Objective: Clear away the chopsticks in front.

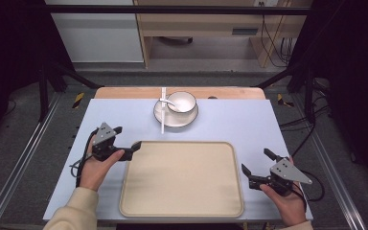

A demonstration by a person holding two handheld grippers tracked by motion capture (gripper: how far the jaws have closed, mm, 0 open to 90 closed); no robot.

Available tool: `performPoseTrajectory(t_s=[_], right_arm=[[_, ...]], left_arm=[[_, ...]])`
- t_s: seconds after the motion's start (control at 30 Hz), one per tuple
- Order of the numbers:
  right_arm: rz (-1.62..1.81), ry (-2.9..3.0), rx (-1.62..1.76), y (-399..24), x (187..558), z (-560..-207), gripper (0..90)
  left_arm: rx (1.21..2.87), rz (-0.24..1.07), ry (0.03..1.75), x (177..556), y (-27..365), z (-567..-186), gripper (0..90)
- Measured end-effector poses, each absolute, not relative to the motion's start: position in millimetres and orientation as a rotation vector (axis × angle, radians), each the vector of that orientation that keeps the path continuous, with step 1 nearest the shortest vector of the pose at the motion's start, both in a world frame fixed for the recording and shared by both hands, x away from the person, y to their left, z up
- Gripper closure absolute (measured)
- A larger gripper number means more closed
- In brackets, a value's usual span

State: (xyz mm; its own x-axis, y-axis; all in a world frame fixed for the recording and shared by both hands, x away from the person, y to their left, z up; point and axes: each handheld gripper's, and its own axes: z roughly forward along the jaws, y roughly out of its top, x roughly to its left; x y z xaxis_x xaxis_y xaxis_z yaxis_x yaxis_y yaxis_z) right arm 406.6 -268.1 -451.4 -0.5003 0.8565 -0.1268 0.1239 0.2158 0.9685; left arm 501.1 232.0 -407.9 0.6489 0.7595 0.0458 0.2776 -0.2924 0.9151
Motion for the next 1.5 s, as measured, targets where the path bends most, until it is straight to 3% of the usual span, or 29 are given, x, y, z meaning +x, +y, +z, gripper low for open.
performPoseTrajectory(t_s=[0.53,0.63,1.03,1.23,1.5], right_arm=[[1.336,1.811,0.896,-264.9,405.0,-449.5,6.6],[1.334,1.793,0.886,-264.9,404.7,-448.7,6.0],[1.319,1.799,0.909,-264.1,407.1,-451.1,6.5],[1.328,1.801,0.909,-262.8,407.0,-450.4,6.5],[1.338,1.805,0.912,-263.4,407.2,-448.9,6.4]], left_arm=[[1.905,0.658,0.844,549.8,186.3,-373.8,8.3],[1.967,0.736,0.819,567.1,181.0,-360.5,8.3],[1.962,0.642,0.949,596.7,174.9,-370.9,10.2],[1.945,0.665,1.002,601.8,171.1,-378.6,17.1],[1.996,0.685,1.083,611.5,165.8,-395.3,35.5]])
